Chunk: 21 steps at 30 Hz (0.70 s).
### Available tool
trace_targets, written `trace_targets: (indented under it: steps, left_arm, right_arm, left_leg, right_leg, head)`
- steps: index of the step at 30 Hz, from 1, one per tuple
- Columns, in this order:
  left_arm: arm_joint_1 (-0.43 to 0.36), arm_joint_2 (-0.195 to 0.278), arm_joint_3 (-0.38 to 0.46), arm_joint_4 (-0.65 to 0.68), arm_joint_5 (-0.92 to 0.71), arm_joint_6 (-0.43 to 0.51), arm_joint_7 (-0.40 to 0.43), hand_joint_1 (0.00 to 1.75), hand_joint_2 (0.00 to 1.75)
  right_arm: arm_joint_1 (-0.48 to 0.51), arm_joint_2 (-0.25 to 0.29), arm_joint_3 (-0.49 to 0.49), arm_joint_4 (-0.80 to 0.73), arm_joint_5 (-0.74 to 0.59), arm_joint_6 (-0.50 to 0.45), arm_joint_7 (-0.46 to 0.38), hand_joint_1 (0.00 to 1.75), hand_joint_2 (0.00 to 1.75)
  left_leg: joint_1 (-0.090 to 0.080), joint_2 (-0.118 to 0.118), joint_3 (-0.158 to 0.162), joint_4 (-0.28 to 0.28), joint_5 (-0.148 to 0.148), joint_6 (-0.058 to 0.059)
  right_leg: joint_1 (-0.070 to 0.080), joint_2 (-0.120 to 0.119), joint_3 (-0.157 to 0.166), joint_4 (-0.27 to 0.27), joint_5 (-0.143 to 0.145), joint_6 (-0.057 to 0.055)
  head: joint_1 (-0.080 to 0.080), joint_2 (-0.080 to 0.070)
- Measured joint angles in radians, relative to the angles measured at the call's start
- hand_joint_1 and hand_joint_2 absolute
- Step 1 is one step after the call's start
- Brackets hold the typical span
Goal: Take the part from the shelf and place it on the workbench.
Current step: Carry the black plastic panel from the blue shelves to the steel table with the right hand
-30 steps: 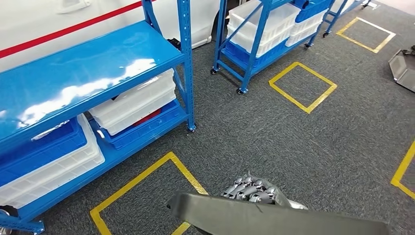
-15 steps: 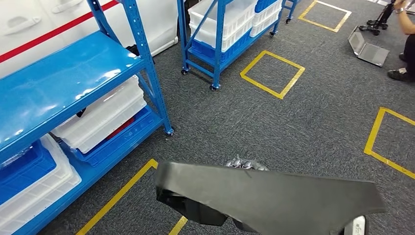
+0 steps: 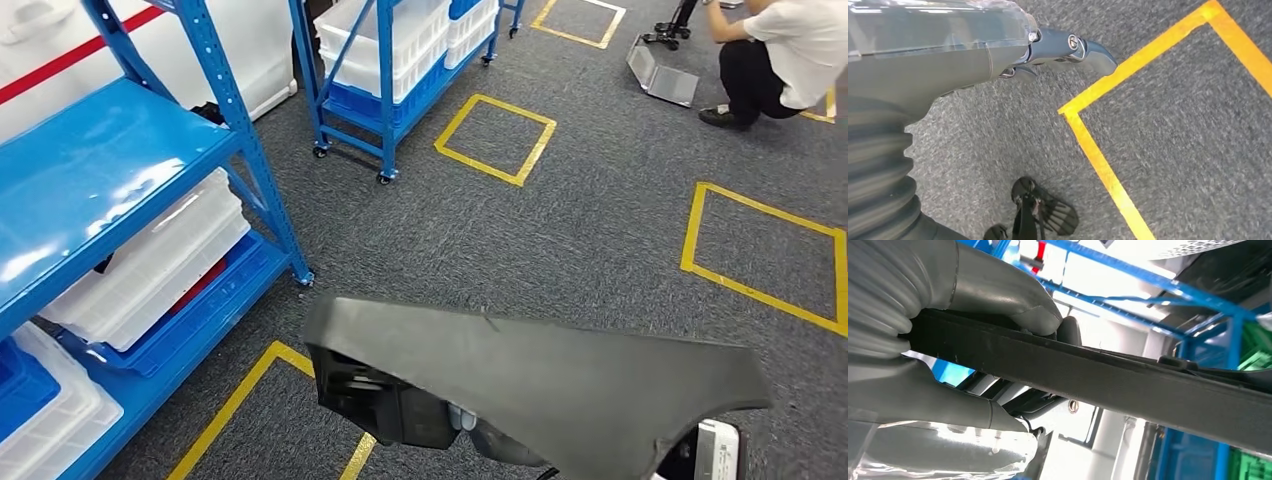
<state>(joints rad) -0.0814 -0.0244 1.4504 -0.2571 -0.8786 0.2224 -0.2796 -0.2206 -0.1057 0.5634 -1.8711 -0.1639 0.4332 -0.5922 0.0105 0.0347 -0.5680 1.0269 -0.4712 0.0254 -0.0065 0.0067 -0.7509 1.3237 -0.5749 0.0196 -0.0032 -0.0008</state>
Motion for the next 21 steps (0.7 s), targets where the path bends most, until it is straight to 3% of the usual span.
trace_targets:
  steps: [1, 2, 4, 6, 8, 9, 11, 13, 15, 16, 17, 18, 20, 21]
  left_arm:
    - [0.000, 0.000, -0.003, 0.000, -0.005, -0.004, 0.005, 0.00, 1.75]
    - [-0.001, 0.000, -0.006, 0.000, -0.009, -0.009, 0.008, 0.00, 1.75]
    - [-0.003, 0.000, -0.012, 0.000, -0.014, -0.016, 0.013, 0.00, 1.75]
    - [-0.004, 0.000, -0.016, 0.000, -0.018, -0.019, 0.017, 0.00, 1.75]
    - [-0.005, 0.000, -0.019, 0.000, -0.022, -0.023, 0.027, 0.00, 1.75]
    - [-0.007, 0.000, -0.021, 0.000, -0.023, -0.025, 0.034, 0.00, 1.75]
    - [-0.008, 0.001, -0.025, 0.001, -0.024, -0.031, 0.049, 0.00, 1.75]
    - [-0.004, 0.002, -0.026, 0.002, -0.025, -0.039, 0.058, 0.00, 1.75]
    - [0.003, 0.003, -0.027, 0.002, -0.024, -0.051, 0.064, 0.00, 1.75]
    - [0.005, 0.004, -0.027, 0.002, -0.023, -0.058, 0.065, 0.00, 1.75]
    - [0.005, 0.006, -0.027, 0.002, -0.020, -0.063, 0.065, 0.00, 1.75]
    - [0.005, 0.007, -0.027, 0.002, -0.016, -0.066, 0.065, 0.00, 1.75]
    - [0.003, 0.010, -0.027, 0.002, -0.007, -0.067, 0.064, 0.00, 1.75]
    - [0.003, 0.011, -0.027, 0.002, -0.003, -0.066, 0.063, 0.00, 1.75]
  right_arm:
    - [0.002, 0.000, -0.001, -0.003, 0.002, 0.000, 0.003, 1.64, 1.75]
    - [0.003, 0.000, -0.002, -0.006, 0.004, -0.001, 0.006, 1.64, 1.75]
    - [0.002, 0.001, -0.006, -0.013, 0.005, -0.001, 0.010, 1.64, 1.75]
    - [0.001, 0.001, -0.011, -0.019, 0.005, -0.001, 0.010, 1.64, 1.75]
    - [0.002, 0.001, -0.016, -0.021, 0.005, -0.001, 0.010, 1.64, 1.75]
    - [0.004, 0.001, -0.018, -0.022, 0.005, -0.001, 0.010, 1.64, 1.75]
    - [0.006, 0.003, -0.023, -0.025, 0.003, -0.001, 0.010, 1.64, 1.75]
    - [0.011, 0.005, -0.025, -0.026, 0.002, -0.001, 0.009, 1.64, 1.75]
    - [0.021, 0.007, -0.026, -0.026, 0.004, -0.001, 0.008, 1.64, 1.75]
    - [0.026, 0.007, -0.027, -0.026, 0.006, 0.000, 0.007, 1.64, 1.75]
    - [0.029, 0.007, -0.028, -0.026, 0.008, 0.002, 0.005, 1.64, 1.75]
    - [0.031, 0.007, -0.030, -0.026, 0.009, 0.005, 0.000, 1.64, 1.75]
    - [0.032, 0.008, -0.035, -0.024, 0.009, 0.014, -0.013, 1.64, 1.75]
    - [0.032, 0.010, -0.038, -0.022, 0.009, 0.019, -0.021, 1.64, 1.75]
  left_leg:
    - [-0.001, 0.012, 0.001, 0.000, -0.002, 0.000]
    - [-0.002, 0.023, 0.004, 0.000, -0.003, -0.001]
    - [-0.004, 0.042, 0.010, 0.000, -0.008, -0.005]
    - [-0.007, 0.059, 0.015, -0.001, -0.013, -0.014]
    - [-0.007, 0.077, 0.021, -0.004, -0.016, -0.024]
    - [-0.005, 0.073, 0.024, -0.002, -0.020, -0.029]
    - [-0.002, 0.031, 0.011, 0.040, -0.051, -0.036]
    - [0.000, -0.015, -0.043, 0.155, -0.109, -0.040]
    - [0.001, -0.026, -0.099, 0.262, -0.143, -0.045]
    - [0.002, -0.027, -0.108, 0.270, -0.132, -0.047]
    - [0.003, -0.029, -0.101, 0.244, -0.104, -0.049]
    - [0.006, -0.038, -0.076, 0.183, -0.062, -0.051]
    - [0.015, -0.085, -0.025, 0.064, -0.013, -0.054]
    - [0.017, -0.105, -0.011, 0.031, -0.005, -0.052]
  right_leg:
    - [-0.001, -0.003, 0.008, -0.017, 0.019, -0.001]
    - [0.000, -0.009, 0.037, -0.071, 0.051, -0.004]
    - [0.011, -0.048, 0.114, -0.215, 0.107, -0.016]
    - [0.024, -0.074, 0.149, -0.286, 0.121, -0.029]
    - [0.028, -0.057, 0.149, -0.294, 0.121, -0.038]
    - [0.026, -0.047, 0.153, -0.301, 0.125, -0.043]
    - [0.018, -0.026, 0.162, -0.316, 0.132, -0.054]
    - [0.015, -0.006, 0.165, -0.319, 0.133, -0.060]
    - [0.014, 0.020, 0.165, -0.316, 0.132, -0.061]
    - [0.013, 0.034, 0.165, -0.314, 0.132, -0.060]
    - [0.012, 0.049, 0.165, -0.310, 0.130, -0.059]
    - [0.010, 0.063, 0.165, -0.303, 0.126, -0.055]
    - [0.007, 0.088, 0.159, -0.287, 0.118, -0.045]
    - [0.006, 0.099, 0.153, -0.280, 0.116, -0.039]
  head:
    - [0.000, 0.000]
    - [0.000, 0.000]
    - [0.000, 0.000]
    - [0.000, 0.000]
    - [0.000, 0.000]
    - [-0.001, 0.000]
    - [-0.002, 0.000]
    - [-0.003, 0.000]
    - [-0.004, 0.000]
    - [-0.004, 0.000]
    - [-0.004, 0.000]
    - [-0.004, 0.000]
    - [-0.004, 0.000]
    - [-0.003, 0.000]
